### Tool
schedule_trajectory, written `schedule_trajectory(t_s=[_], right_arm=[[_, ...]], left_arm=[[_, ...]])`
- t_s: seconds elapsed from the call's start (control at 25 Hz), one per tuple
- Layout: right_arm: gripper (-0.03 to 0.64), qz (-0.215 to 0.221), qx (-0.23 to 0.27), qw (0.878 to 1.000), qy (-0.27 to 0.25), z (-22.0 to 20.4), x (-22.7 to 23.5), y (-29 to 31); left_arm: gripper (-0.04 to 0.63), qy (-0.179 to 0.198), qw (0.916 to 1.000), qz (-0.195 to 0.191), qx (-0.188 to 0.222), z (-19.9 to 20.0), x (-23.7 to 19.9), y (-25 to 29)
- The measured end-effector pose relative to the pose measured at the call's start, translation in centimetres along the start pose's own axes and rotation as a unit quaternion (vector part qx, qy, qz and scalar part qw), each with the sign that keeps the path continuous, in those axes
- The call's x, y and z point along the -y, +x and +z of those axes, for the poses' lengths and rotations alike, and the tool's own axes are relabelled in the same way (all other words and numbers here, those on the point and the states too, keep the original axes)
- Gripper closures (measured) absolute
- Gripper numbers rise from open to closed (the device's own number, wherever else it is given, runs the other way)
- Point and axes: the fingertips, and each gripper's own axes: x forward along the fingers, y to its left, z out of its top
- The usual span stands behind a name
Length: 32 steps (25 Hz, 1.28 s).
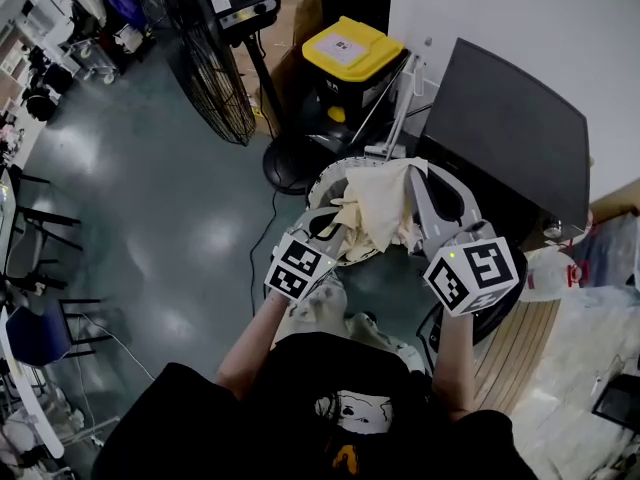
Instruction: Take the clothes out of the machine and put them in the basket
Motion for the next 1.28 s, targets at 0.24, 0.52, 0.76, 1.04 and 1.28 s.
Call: schedule_trajectory(t_s=[0.24, 0.52, 0.76, 1.04, 1.28], right_arm=[[0.586, -0.004, -0.033, 0.999, 0.002, -2.4, 0.3, 4.0], [0.586, -0.029, -0.111, 0.993, 0.003, -8.9, 1.9, 8.4], [0.586, -0.056, -0.196, 0.979, 0.018, -16.1, 3.5, 11.4], [0.586, -0.087, -0.284, 0.952, 0.071, -25.1, 5.0, 13.1], [0.586, -0.125, -0.337, 0.924, 0.133, -31.6, 6.2, 13.1]], left_arm=[[0.58, -0.003, 1.0, 0.005, 0.0, 1.1, -4.3, 0.6], [0.58, -0.004, 0.9988, -0.029, -0.04, -0.9, -7.8, 3.5], [0.58, -0.013, 0.9948, -0.067, -0.076, -3.2, -10.6, 6.1], [0.58, -0.034, 0.985, -0.104, -0.133, -7.4, -13.1, 9.3], [0.58, -0.057, 0.9737, -0.131, -0.178, -10.6, -14.6, 12.4]])
